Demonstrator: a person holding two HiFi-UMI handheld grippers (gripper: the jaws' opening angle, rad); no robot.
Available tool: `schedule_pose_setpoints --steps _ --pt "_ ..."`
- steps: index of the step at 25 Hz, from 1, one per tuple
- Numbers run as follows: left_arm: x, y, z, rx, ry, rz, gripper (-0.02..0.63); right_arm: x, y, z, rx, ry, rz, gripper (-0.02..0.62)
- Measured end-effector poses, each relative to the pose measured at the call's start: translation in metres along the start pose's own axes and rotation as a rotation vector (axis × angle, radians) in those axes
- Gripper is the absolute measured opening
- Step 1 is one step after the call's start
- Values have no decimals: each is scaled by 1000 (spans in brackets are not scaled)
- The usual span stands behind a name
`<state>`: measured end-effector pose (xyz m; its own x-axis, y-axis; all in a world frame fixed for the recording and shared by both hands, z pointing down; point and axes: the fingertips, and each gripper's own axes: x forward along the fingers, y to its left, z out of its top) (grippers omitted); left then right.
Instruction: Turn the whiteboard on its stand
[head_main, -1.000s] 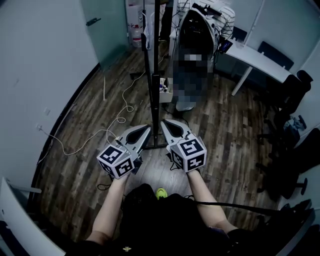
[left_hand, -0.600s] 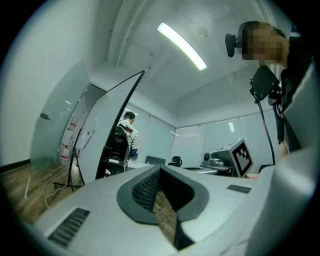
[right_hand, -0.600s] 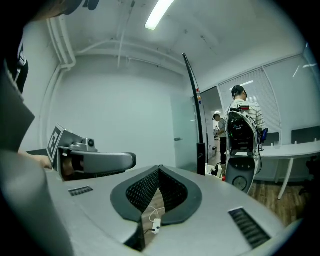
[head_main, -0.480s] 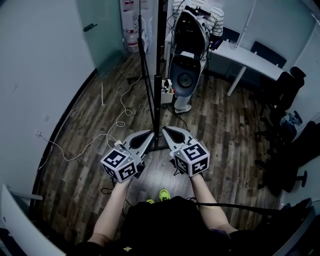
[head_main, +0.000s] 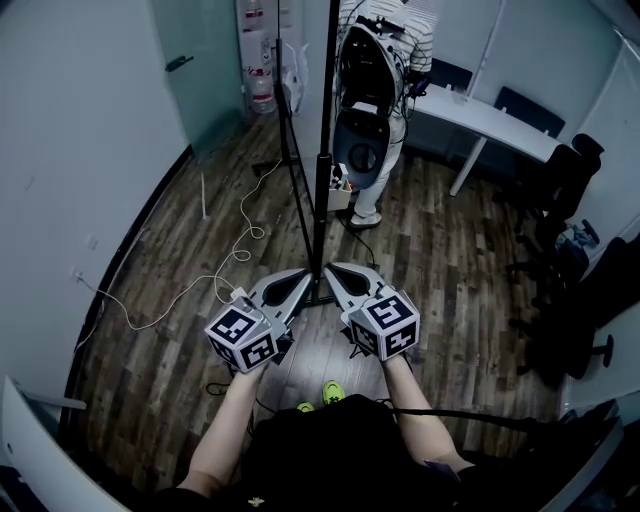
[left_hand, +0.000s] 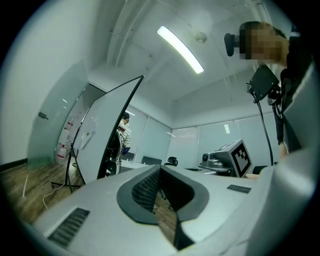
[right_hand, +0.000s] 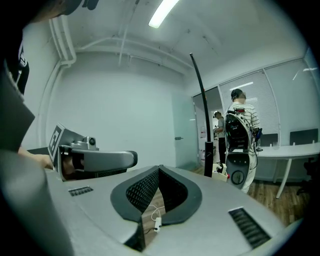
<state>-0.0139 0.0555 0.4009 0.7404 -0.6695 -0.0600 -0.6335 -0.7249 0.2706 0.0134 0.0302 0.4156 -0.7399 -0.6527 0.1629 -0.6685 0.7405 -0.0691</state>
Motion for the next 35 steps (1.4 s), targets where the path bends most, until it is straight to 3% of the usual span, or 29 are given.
schedule_pose_setpoints --steps 13,35 --pt "-42 -6 -18 -17 25 -6 17 -3 42 -14 -38 12 -3 20" --pt "-43 -30 -18 -9 28 -31 17 -29 49 -12 -28 -5 -16 20"
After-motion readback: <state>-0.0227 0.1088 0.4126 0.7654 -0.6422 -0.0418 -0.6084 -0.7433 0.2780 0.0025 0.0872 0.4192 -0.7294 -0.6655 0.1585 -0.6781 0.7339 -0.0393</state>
